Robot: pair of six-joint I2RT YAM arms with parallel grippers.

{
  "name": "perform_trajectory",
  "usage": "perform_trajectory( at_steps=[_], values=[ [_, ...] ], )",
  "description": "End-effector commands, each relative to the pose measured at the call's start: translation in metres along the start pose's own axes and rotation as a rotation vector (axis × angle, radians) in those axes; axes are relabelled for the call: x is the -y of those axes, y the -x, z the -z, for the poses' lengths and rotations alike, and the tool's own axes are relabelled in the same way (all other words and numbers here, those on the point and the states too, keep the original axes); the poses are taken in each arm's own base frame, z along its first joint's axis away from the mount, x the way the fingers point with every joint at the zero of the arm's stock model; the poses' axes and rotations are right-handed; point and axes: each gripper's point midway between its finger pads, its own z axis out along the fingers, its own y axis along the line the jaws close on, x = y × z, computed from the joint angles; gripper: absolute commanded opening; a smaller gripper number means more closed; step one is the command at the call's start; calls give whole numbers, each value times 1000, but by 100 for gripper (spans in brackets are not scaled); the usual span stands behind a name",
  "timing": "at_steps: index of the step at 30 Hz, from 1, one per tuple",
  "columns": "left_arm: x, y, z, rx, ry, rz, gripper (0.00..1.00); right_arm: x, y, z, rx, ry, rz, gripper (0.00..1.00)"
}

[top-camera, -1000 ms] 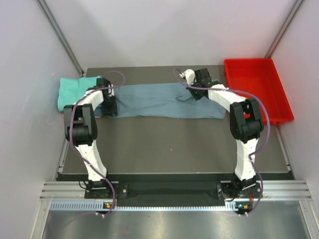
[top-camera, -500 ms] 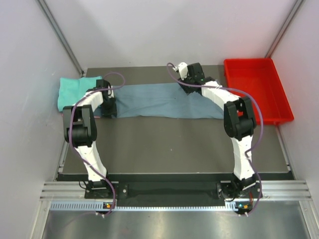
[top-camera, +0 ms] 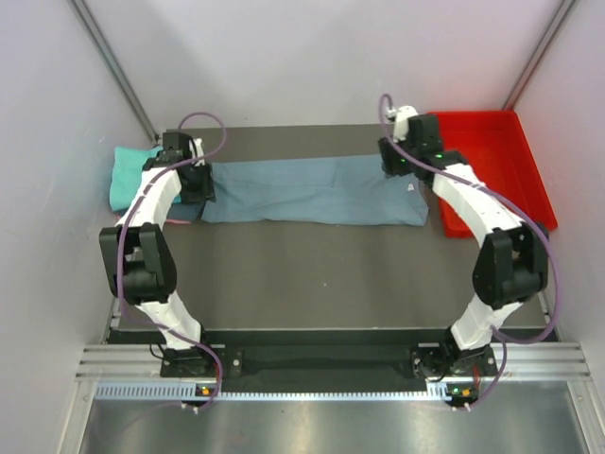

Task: Fold and stack the t-shirts
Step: Fold the tshirt

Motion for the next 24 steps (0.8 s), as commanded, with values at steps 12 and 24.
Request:
perform_trajectory(
  at_steps=[12,24],
  values=[
    [-6,0,-43,-86,5,20,55,-10,-146,21,-299,125,-395,58],
    [-26,3,-65,-102,112,-1,54,-5,-149,17,-295,123,-415,58]
  ],
)
